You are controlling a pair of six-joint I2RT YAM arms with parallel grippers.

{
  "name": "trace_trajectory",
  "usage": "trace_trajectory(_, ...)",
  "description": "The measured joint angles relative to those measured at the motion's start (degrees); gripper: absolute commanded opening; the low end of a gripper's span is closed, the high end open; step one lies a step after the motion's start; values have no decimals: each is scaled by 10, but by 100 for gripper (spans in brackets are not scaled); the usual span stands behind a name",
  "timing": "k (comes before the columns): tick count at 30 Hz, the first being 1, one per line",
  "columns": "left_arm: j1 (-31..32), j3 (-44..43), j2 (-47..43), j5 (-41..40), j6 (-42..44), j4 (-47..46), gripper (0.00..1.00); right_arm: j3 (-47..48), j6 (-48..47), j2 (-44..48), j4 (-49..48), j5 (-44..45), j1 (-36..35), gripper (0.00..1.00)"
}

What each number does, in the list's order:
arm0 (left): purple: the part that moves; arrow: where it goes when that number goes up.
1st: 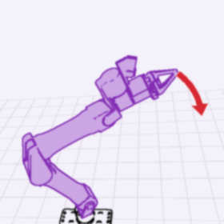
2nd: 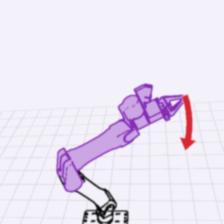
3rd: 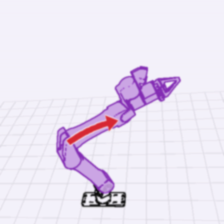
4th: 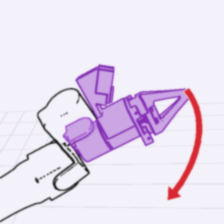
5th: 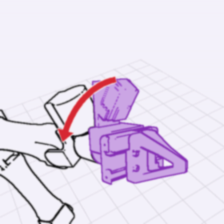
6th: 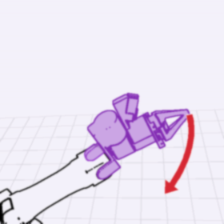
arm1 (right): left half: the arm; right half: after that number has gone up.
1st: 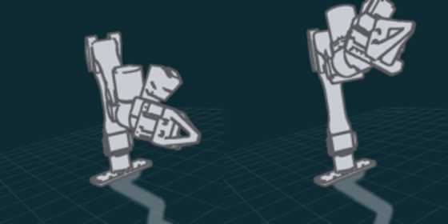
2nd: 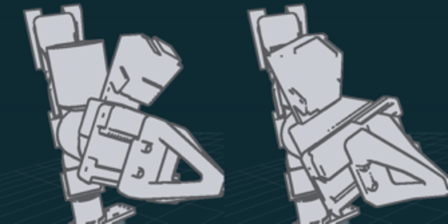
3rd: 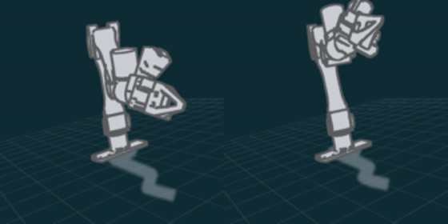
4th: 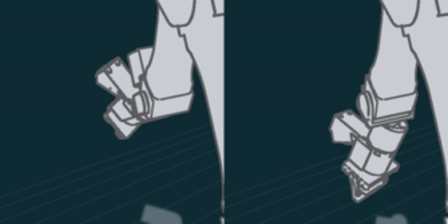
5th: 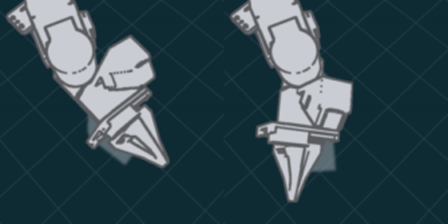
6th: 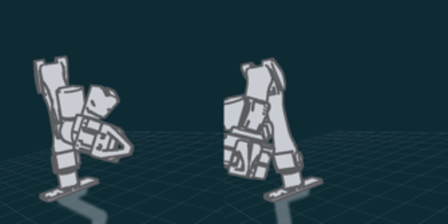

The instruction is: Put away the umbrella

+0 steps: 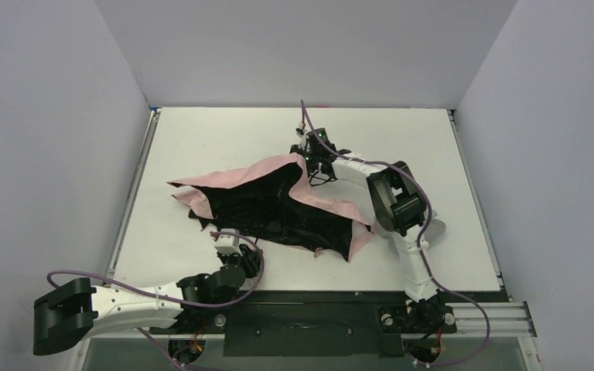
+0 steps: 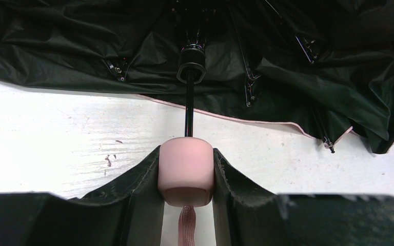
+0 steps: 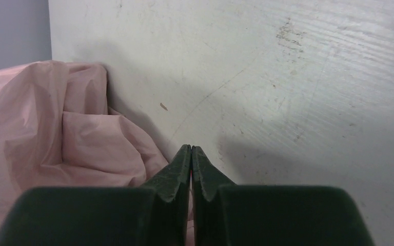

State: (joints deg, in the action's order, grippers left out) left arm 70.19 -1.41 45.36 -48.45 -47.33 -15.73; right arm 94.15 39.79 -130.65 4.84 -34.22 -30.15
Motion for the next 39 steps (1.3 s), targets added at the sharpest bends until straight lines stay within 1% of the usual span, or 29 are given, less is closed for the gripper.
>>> trace_trajectory(5,0,2,13,-4,0,-16,0,-40,14,-2,-50,-27,-11,0)
trace_trajectory(8,0,7,24,-11,0,-38,0,-94,26,0,-80,-49,-22,0)
trace_trajectory(10,0,10,34,-15,6,-60,0,-136,34,20,-113,-58,-27,0)
trace_trajectory(11,0,10,39,-17,12,-71,0,-149,37,27,-122,-53,-30,0)
trace_trajectory(17,-8,10,92,-4,75,-160,0,-316,97,104,-266,1,-24,0)
trace_trajectory(20,-30,10,139,25,105,-207,0,-361,120,125,-315,34,-23,0)
trace_trajectory(21,-38,9,158,35,113,-228,0,-372,129,132,-325,31,-23,0)
trace_trajectory(24,-62,-7,223,61,137,-290,0,-407,144,159,-335,19,-57,0)
trace_trajectory(25,-64,-8,238,67,145,-300,0,-412,142,162,-339,42,-65,0)
trace_trajectory(29,-76,-9,310,106,183,-350,0,-433,148,181,-355,62,-65,0)
trace_trajectory(35,-85,-23,334,141,218,-348,0,-460,145,236,-352,68,-64,0)
trace_trajectory(38,-94,-26,334,160,227,-348,0,-458,125,275,-304,75,-64,0)
trace_trajectory(39,-101,-29,334,173,230,-347,2,-456,118,286,-278,83,-64,0)
